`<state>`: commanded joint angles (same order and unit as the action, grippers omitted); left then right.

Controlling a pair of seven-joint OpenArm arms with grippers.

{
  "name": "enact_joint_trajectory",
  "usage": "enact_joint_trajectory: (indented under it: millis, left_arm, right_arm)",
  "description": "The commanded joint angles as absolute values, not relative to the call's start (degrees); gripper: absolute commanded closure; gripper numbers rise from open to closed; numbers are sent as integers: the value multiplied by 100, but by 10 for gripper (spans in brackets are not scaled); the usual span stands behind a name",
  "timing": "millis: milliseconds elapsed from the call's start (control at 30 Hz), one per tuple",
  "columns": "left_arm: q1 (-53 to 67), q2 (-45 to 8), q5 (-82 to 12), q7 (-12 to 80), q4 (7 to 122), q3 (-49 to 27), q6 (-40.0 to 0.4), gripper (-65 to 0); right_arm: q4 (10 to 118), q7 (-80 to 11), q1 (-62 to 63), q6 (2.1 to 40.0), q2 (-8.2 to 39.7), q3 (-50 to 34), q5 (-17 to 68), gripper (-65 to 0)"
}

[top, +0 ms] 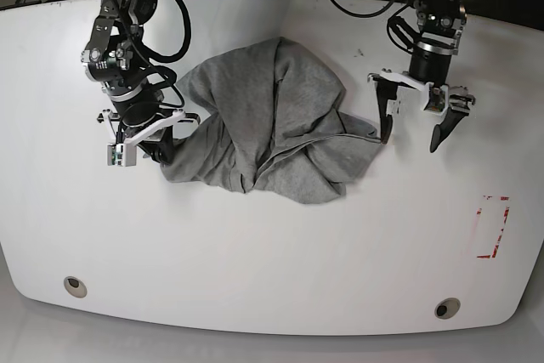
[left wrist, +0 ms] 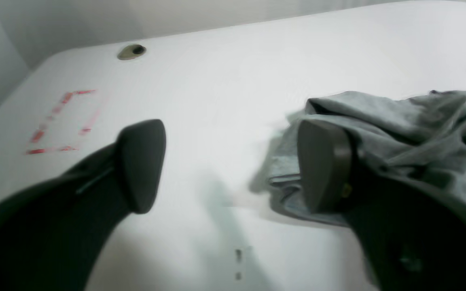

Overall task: Layout the t-shirt on the table in an organized manner, then fold the t-shirt properly
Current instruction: 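Lower the left gripper onto the opposite t-shirt edge and grasp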

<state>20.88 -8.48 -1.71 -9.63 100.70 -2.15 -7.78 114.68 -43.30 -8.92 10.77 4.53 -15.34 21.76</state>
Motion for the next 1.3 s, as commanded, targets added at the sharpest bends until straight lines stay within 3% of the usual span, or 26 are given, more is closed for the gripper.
enact_joint_trajectory:
  millis: [133,433,633,800,1300]
  left_arm:
    - [1877,-901,-163,-453,10070,127,-787,-607]
    - [1543,-1305,787,277,10044,620,-813,-610]
    - [1525,-1543,1481,295,10035,593,-1701,-610]
    - [1490,-1596,1895,295,9947,585,-2123,-610]
    - [857,-1587,2149,286,9191,611,-2176,-606]
  right_arm:
    - [11459,-4330,-892,1077,435,-1534,2176,0]
    - [11459,-4330,-901,1077,426,-1534,2176,0]
    - [11459,-4330,-919,1077,426,-1534,2176,0]
    - [11459,-4330,-936,1077,426,-1534,2176,0]
    - [11459,-4330,-945,1077,418,-1534,2185,0]
